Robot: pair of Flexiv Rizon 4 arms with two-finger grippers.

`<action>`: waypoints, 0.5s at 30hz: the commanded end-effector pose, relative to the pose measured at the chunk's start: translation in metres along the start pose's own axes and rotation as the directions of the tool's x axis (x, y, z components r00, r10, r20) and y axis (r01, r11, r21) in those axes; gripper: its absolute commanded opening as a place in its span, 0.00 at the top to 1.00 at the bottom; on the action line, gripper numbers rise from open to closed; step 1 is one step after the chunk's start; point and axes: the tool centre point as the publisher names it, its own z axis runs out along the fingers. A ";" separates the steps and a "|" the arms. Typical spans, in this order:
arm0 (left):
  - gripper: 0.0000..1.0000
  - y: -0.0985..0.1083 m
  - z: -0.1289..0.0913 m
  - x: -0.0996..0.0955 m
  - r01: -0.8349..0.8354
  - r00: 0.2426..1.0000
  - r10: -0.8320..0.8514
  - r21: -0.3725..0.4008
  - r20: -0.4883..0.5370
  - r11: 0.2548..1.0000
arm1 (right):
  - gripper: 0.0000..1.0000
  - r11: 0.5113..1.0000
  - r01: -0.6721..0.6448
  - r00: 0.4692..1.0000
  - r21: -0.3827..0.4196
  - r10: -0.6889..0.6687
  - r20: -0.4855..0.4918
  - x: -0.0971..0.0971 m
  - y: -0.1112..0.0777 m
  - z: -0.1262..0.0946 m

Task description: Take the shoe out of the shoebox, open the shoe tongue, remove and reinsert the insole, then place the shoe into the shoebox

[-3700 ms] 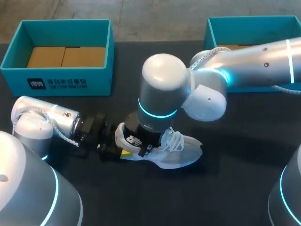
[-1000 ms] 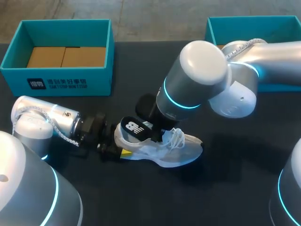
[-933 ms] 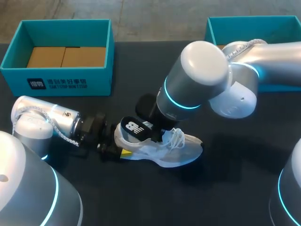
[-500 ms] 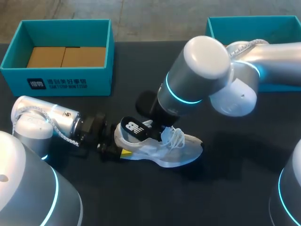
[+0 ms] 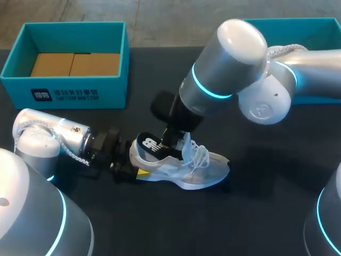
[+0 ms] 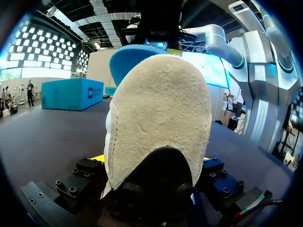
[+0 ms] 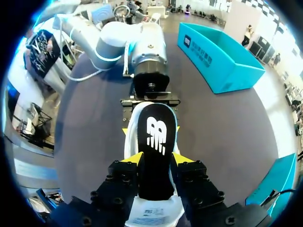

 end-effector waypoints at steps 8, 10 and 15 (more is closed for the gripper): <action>1.00 0.004 -0.001 -0.001 0.000 1.000 0.000 0.000 0.001 1.000 | 0.65 1.000 0.006 0.987 -0.016 -0.009 -0.158 -0.019 0.012 0.002; 1.00 0.004 -0.001 -0.001 0.000 1.000 0.000 0.000 0.001 1.000 | 0.67 1.000 0.007 0.985 -0.004 -0.008 -0.175 -0.021 0.017 0.000; 1.00 0.004 -0.001 -0.001 0.000 1.000 0.000 0.000 0.001 1.000 | 0.71 0.996 -0.026 0.986 0.082 0.039 -0.162 -0.023 0.021 -0.009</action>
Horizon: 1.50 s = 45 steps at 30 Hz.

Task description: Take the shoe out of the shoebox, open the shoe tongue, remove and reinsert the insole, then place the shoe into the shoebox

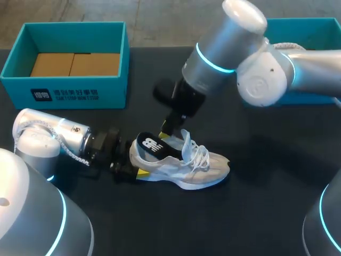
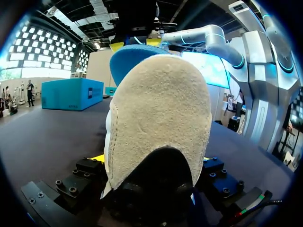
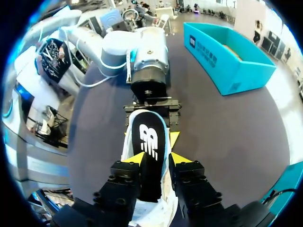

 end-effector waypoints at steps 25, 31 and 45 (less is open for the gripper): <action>1.00 0.004 -0.001 -0.001 0.000 1.000 0.000 0.000 0.001 1.000 | 0.36 0.994 0.008 0.994 0.113 0.004 -0.111 -0.014 0.024 0.001; 1.00 0.004 -0.001 -0.001 0.000 1.000 0.000 0.000 0.001 1.000 | 0.46 0.995 0.047 0.976 0.090 -0.027 -0.214 -0.023 0.028 0.008; 1.00 0.004 -0.001 -0.001 0.000 1.000 0.000 0.000 0.001 1.000 | 0.53 0.998 0.044 0.958 0.034 -0.032 -0.283 -0.020 0.015 0.024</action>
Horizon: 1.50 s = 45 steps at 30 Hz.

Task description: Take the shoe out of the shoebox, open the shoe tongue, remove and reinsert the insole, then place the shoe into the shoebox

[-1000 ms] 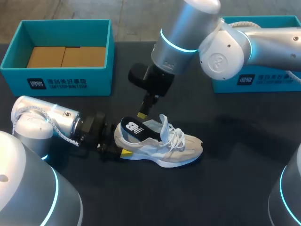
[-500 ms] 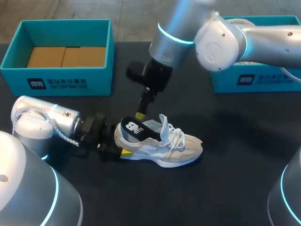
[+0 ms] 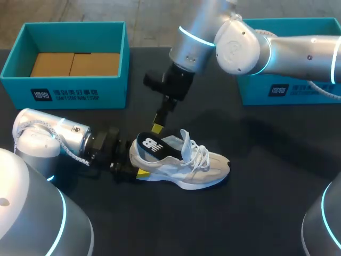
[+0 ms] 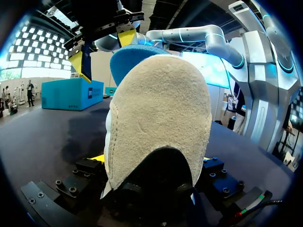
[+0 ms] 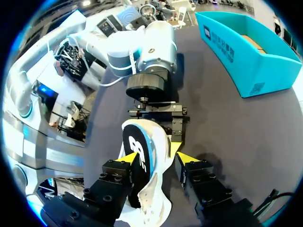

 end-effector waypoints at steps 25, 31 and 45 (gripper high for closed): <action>1.00 0.004 -0.001 -0.001 0.000 1.000 0.000 0.000 0.001 1.000 | 0.60 0.996 0.060 0.988 -0.068 -0.069 -0.138 0.014 -0.002 0.029; 1.00 0.004 -0.001 -0.001 0.000 1.000 0.000 0.000 0.001 1.000 | 0.63 0.995 0.059 0.988 -0.075 -0.069 -0.138 0.021 -0.004 0.030; 1.00 0.004 -0.001 -0.001 0.000 1.000 0.000 0.000 0.001 1.000 | 0.67 0.994 0.073 0.986 -0.084 -0.085 -0.146 0.028 -0.003 0.031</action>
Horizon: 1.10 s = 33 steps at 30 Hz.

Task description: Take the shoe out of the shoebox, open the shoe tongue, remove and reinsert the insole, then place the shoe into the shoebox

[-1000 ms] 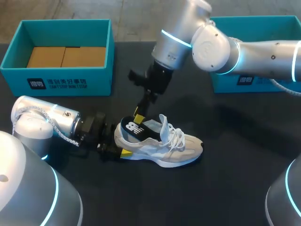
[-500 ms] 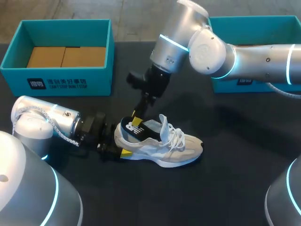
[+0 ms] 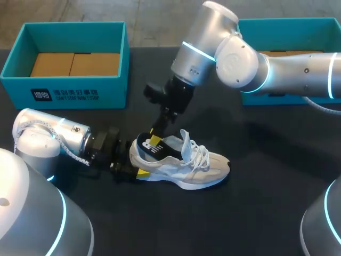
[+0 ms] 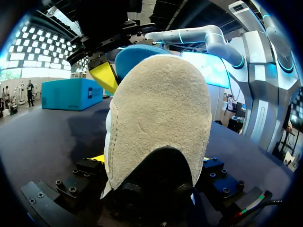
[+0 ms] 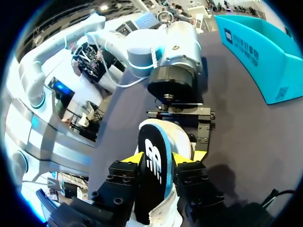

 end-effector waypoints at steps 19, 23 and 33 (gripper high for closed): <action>1.00 0.004 -0.001 -0.001 0.000 1.000 0.000 0.000 0.001 1.000 | 0.90 0.999 0.029 0.999 -0.030 -0.030 -0.037 0.002 -0.004 0.010; 1.00 0.004 -0.001 -0.001 0.000 1.000 0.000 0.000 0.001 1.000 | 1.00 0.999 0.038 0.999 -0.037 -0.039 -0.031 0.003 -0.003 0.008; 1.00 0.004 -0.001 -0.001 0.000 1.000 0.000 0.000 0.001 1.000 | 1.00 0.996 0.072 0.997 -0.045 -0.071 0.015 0.004 0.004 -0.006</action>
